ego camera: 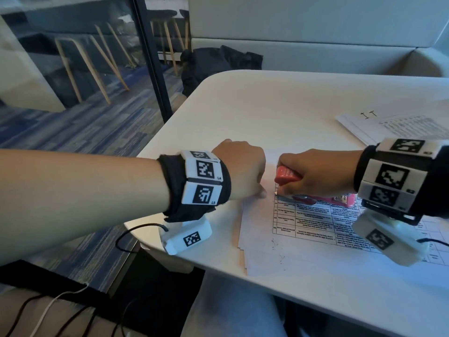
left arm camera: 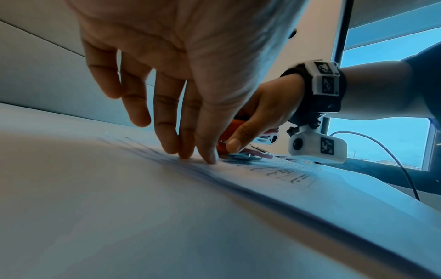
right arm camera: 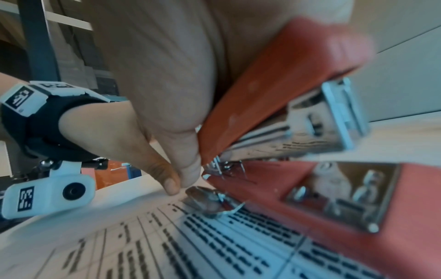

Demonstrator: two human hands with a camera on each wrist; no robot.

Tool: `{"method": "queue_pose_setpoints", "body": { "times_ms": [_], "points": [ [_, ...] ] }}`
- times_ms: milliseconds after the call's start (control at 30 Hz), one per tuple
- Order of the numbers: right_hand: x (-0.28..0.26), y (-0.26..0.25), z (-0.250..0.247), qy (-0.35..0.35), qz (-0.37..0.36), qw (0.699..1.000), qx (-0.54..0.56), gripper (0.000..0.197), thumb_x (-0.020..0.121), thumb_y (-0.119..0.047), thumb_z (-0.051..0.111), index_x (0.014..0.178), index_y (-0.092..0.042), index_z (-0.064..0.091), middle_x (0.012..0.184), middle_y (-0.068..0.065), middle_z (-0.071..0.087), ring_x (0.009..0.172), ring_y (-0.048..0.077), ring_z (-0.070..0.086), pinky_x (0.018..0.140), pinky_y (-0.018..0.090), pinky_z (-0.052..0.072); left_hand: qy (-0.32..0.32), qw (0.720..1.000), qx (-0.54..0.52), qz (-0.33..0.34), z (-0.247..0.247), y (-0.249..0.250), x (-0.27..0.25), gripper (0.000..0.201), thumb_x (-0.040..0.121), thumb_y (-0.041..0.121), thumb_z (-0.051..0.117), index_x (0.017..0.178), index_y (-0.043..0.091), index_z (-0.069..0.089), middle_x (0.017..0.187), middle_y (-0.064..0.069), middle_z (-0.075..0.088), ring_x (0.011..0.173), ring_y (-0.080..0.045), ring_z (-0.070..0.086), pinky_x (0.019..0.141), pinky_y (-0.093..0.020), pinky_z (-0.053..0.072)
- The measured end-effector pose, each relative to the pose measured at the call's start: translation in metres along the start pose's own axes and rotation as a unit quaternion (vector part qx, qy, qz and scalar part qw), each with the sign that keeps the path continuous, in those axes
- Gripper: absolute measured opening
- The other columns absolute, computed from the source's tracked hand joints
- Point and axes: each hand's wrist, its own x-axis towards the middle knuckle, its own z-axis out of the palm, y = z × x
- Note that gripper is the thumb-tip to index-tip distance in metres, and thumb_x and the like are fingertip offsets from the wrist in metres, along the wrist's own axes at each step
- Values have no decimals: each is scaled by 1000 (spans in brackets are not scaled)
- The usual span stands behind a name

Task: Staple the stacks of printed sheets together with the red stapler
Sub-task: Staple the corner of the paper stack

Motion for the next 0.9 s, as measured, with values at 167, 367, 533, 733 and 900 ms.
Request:
{"method": "queue_pose_setpoints", "body": {
  "times_ms": [167, 367, 533, 733, 900],
  "points": [
    [2, 1, 0, -4, -2, 1000, 0, 37, 91, -51, 53, 115, -23, 47, 96, -4, 58, 73, 5, 51, 69, 24, 46, 1, 1000, 5, -2, 0, 1, 1, 30, 80, 54, 63, 79, 24, 68, 78, 8, 63, 83, -18, 56, 77, -29, 30],
    [6, 3, -3, -21, -3, 1000, 20, 36, 90, -52, 53, 114, -25, 47, 95, -5, 59, 78, 7, 57, 71, 24, 51, 1, 1000, -4, 6, 0, -1, 6, 26, 81, 49, 65, 84, 24, 71, 75, 9, 61, 84, -17, 54, 73, -27, 27],
    [12, 3, -7, -35, -8, 999, 25, 36, 90, -52, 54, 112, -24, 47, 94, -5, 60, 77, 7, 58, 68, 22, 49, -44, 998, -31, -8, -4, -3, 12, 23, 78, 45, 70, 82, 22, 70, 80, 6, 68, 80, -18, 60, 66, -25, 35],
    [14, 5, -11, -48, -6, 998, 37, 34, 90, -53, 53, 108, -25, 46, 90, -7, 57, 74, 6, 55, 70, 26, 50, -67, 998, -21, -6, -5, -9, 13, 31, 82, 48, 64, 89, 18, 66, 89, -1, 67, 90, -24, 59, 76, -30, 39],
    [15, 5, -12, -61, -4, 997, 42, 35, 90, -53, 53, 109, -25, 46, 92, -7, 57, 77, 8, 56, 74, 29, 52, -70, 997, -30, 14, 0, -12, 11, 25, 90, 39, 58, 93, 17, 69, 92, -5, 64, 87, -22, 50, 74, -29, 37]
  ]
}}
